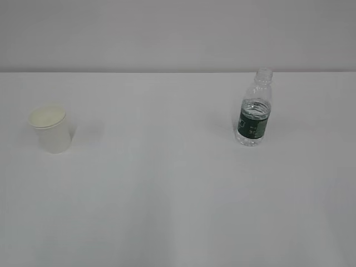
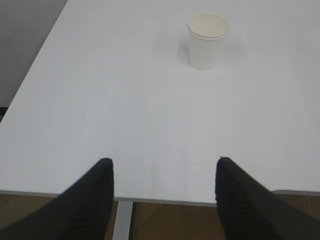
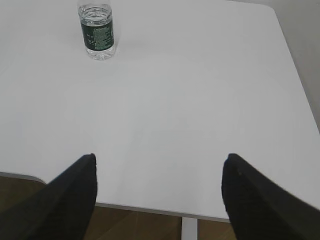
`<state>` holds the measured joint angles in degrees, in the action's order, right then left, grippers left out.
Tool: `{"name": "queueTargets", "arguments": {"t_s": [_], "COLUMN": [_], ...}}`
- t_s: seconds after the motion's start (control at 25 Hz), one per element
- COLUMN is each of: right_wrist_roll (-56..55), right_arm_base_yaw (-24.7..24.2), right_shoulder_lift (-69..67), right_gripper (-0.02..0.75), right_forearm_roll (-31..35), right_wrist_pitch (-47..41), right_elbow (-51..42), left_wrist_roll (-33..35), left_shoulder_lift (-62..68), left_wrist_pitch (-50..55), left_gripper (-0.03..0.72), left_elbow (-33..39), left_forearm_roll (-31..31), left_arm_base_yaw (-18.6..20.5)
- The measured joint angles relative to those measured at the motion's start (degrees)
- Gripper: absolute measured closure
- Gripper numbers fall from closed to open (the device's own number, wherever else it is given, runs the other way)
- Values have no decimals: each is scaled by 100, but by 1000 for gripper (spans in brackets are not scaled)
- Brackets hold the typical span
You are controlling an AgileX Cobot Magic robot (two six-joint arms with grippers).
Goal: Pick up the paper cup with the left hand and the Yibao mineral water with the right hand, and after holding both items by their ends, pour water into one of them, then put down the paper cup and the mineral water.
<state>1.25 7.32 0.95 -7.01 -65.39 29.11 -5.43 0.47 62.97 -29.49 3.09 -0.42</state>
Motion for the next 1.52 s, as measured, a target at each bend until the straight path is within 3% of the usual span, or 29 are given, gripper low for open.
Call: {"name": "queueTargets", "arguments": {"t_s": [1.52], "right_wrist_roll": [0], "right_arm_base_yaw": [0], "right_shoulder_lift": [0], "right_gripper": [149], "right_forearm_roll": [0], "right_wrist_pitch": [0], "right_elbow": [0], "left_wrist_roll": [-9], "left_shoulder_lift": [0], "left_wrist_pitch": [0], "left_gripper": [232], "left_elbow": [0], "left_forearm_roll": [0], "left_arm_base_yaw": [0]}}
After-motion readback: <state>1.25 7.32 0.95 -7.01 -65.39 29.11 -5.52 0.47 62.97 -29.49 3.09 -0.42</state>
